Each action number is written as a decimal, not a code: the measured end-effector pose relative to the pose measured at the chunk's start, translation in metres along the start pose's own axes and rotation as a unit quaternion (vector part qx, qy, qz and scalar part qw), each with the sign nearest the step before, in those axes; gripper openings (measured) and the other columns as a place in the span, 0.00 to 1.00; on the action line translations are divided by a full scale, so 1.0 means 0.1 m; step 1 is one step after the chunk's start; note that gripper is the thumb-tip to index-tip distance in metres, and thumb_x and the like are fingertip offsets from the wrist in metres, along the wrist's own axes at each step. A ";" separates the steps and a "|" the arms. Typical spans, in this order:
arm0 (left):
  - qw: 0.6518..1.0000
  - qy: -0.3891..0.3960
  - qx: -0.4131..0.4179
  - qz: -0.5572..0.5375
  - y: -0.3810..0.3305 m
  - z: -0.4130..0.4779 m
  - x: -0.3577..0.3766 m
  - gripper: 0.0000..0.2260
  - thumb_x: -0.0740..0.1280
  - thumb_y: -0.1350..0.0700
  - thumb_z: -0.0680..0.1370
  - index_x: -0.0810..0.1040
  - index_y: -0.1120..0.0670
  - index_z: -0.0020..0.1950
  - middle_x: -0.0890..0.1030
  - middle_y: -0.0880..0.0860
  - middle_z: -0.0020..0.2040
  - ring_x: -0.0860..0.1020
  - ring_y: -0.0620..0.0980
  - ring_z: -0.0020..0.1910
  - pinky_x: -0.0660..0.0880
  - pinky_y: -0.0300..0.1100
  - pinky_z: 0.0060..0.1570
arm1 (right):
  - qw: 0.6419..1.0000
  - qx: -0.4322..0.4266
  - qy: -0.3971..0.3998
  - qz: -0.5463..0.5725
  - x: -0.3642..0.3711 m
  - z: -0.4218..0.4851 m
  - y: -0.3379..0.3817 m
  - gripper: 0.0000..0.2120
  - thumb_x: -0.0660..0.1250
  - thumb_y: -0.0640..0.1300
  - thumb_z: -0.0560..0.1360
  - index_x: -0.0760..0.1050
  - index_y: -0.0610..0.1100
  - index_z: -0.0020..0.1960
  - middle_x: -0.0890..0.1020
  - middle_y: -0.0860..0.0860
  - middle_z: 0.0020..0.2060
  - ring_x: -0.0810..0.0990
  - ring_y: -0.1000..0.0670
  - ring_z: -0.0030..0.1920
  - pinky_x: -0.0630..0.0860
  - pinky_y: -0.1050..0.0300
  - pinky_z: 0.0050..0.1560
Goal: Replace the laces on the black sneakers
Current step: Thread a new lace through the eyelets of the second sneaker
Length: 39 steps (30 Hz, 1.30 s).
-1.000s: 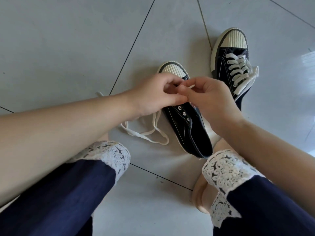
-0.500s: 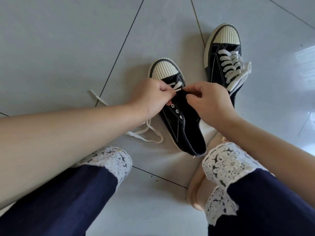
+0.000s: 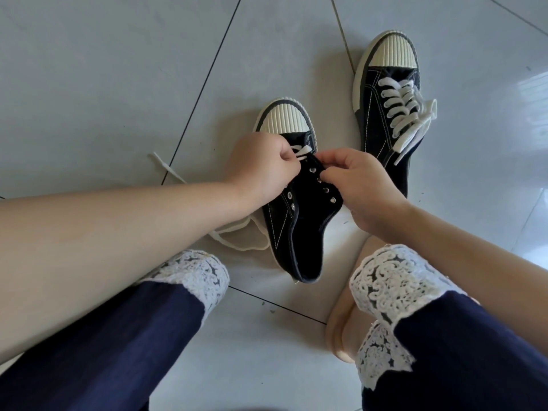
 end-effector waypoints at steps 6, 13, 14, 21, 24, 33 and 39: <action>0.998 0.006 0.049 0.039 -0.03 0.02 -0.01 0.09 0.64 0.61 0.72 0.80 0.59 0.34 0.79 0.56 0.32 0.77 0.54 0.35 0.72 0.46 0.37 | 1.000 0.012 0.018 0.008 -0.01 0.02 -0.01 0.17 0.59 0.30 0.71 0.80 0.48 0.47 0.84 0.44 0.43 0.82 0.44 0.44 0.79 0.45 0.51; 0.977 0.028 0.144 0.156 -0.03 0.04 -0.02 0.11 0.60 0.58 0.75 0.73 0.59 0.34 0.71 0.54 0.29 0.73 0.57 0.36 0.67 0.48 0.34 | 0.998 0.006 0.062 0.005 0.01 0.01 0.00 0.15 0.61 0.28 0.72 0.77 0.43 0.52 0.82 0.46 0.44 0.81 0.46 0.46 0.79 0.52 0.51; 0.973 0.032 0.154 0.167 -0.03 0.04 -0.03 0.11 0.60 0.58 0.75 0.72 0.58 0.33 0.69 0.52 0.29 0.72 0.56 0.36 0.65 0.47 0.33 | 0.997 0.011 0.077 0.026 0.01 0.01 0.00 0.14 0.60 0.28 0.72 0.76 0.42 0.52 0.81 0.46 0.42 0.82 0.47 0.45 0.79 0.54 0.48; 0.978 0.019 0.173 0.116 0.05 0.03 -0.01 0.10 0.61 0.57 0.77 0.79 0.60 0.41 0.74 0.53 0.35 0.73 0.55 0.40 0.66 0.47 0.39 | 0.997 0.001 0.061 0.043 0.02 0.09 0.05 0.07 0.65 0.33 0.74 0.74 0.42 0.40 0.79 0.47 0.31 0.81 0.54 0.31 0.79 0.62 0.36; 0.983 0.018 0.160 0.089 0.07 0.04 0.01 0.11 0.62 0.59 0.76 0.76 0.59 0.35 0.69 0.50 0.30 0.69 0.52 0.36 0.61 0.46 0.35 | 0.996 0.015 0.059 0.068 0.05 0.12 0.06 0.09 0.67 0.31 0.73 0.74 0.42 0.38 0.78 0.47 0.31 0.80 0.55 0.29 0.77 0.65 0.33; 0.997 -0.015 0.078 -0.010 0.18 0.01 0.07 0.07 0.65 0.59 0.74 0.80 0.59 0.49 0.81 0.53 0.44 0.77 0.51 0.44 0.69 0.37 0.45 | 0.999 -0.011 0.026 0.017 0.09 0.17 0.08 0.08 0.68 0.33 0.72 0.75 0.42 0.36 0.79 0.49 0.27 0.79 0.57 0.26 0.77 0.66 0.32; 0.994 -0.020 0.109 -0.026 0.17 -0.03 0.02 0.20 0.74 0.48 0.67 0.77 0.49 0.57 0.68 0.46 0.50 0.68 0.38 0.43 0.63 0.29 0.48 | 0.999 -0.034 -0.008 0.005 0.11 0.16 0.06 0.09 0.68 0.37 0.73 0.76 0.44 0.35 0.79 0.51 0.27 0.80 0.54 0.29 0.82 0.52 0.43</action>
Point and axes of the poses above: each hand's wrist, its own z-axis towards the middle knuckle, its own x-axis out of the palm, y = z × x, the point moved 2 cm from there along z, towards the middle knuckle
